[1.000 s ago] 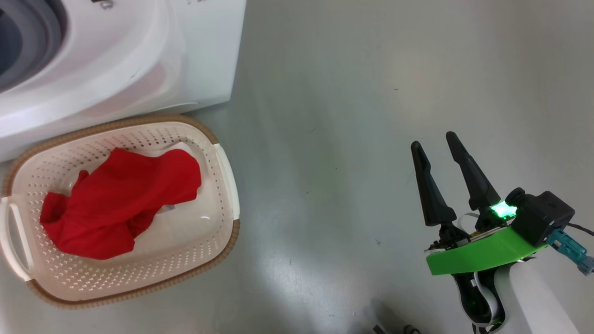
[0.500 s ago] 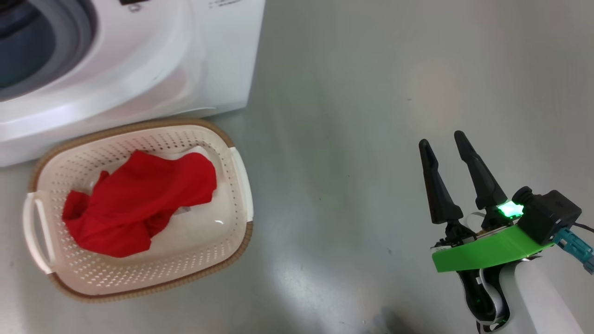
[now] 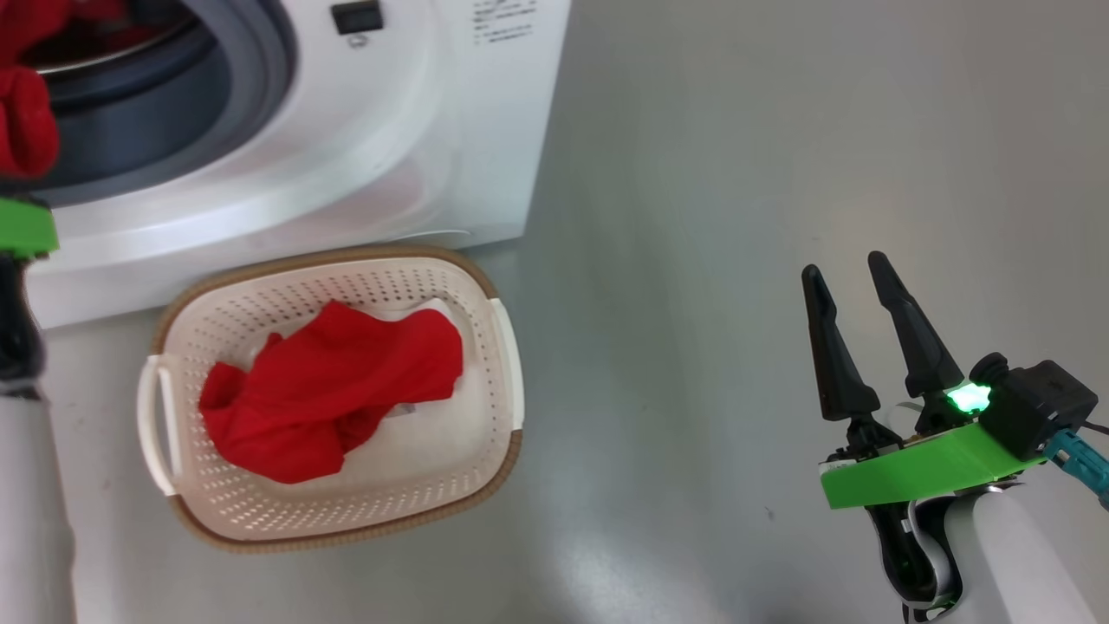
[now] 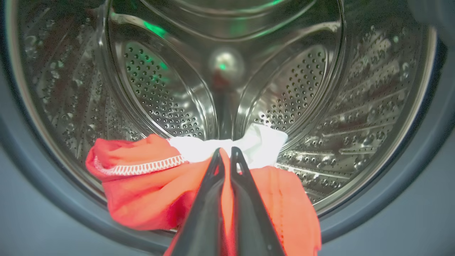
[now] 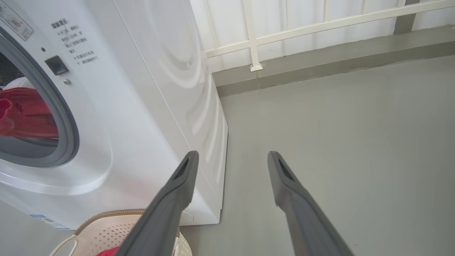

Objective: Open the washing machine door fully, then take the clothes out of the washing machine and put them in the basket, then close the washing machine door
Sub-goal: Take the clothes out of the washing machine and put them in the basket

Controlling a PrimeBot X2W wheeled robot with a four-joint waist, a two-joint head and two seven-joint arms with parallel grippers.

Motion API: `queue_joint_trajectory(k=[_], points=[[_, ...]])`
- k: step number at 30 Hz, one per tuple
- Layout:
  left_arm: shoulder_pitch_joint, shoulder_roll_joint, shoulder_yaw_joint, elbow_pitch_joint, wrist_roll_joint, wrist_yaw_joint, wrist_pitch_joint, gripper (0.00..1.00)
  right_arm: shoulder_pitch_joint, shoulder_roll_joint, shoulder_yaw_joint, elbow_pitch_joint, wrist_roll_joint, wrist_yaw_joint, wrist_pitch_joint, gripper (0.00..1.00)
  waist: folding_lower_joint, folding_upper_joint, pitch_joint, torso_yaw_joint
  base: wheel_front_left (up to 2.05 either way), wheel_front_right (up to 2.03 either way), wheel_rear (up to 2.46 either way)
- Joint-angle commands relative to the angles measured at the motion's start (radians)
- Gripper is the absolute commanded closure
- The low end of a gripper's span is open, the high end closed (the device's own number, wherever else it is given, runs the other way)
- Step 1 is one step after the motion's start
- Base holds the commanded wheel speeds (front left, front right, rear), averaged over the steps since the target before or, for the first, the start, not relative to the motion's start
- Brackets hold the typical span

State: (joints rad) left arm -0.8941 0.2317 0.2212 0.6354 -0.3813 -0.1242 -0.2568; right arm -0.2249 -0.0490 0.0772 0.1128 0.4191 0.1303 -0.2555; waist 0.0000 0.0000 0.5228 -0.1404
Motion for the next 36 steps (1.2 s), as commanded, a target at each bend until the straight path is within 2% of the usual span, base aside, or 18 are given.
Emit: queue_joint_trajectory(k=[1, 7, 15, 30, 36], points=[[0.048, 0.038, 0.023, -0.06, -0.048, -0.006, -0.005, 1.0, 0.024, -0.001, 0.015, -0.018, -0.01, 0.0, -0.006, 0.0, 0.0, 0.0, -0.025, 0.027, 0.0, 0.0, 0.0], [0.148, 0.019, 0.038, -0.191, -0.17, -0.006, -0.005, 1.0, 0.038, -0.001, 0.006, -0.014, -0.014, 0.0, -0.006, 0.0, 0.0, 0.0, -0.047, 0.047, 0.0, 0.0, 0.0], [0.277, 0.02, 0.024, -0.39, -0.195, -0.006, -0.005, 1.0, 0.039, -0.001, -0.005, -0.015, -0.015, 0.0, -0.006, 0.0, 0.0, 0.0, -0.056, 0.058, 0.0, 0.0, 0.0], [0.436, -0.042, 0.023, -0.733, -0.105, -0.006, -0.005, 1.0, 0.059, -0.001, -0.009, -0.018, -0.011, 0.0, -0.006, 0.0, 0.0, 0.0, -0.07, 0.066, 0.0, 0.0, 0.0], [0.487, -0.059, 0.004, -0.777, -0.066, -0.006, -0.005, 1.0, 0.066, -0.001, -0.008, -0.015, -0.014, 0.0, -0.006, 0.0, 0.0, 0.0, -0.079, 0.067, 0.0, 0.0, 0.0]])
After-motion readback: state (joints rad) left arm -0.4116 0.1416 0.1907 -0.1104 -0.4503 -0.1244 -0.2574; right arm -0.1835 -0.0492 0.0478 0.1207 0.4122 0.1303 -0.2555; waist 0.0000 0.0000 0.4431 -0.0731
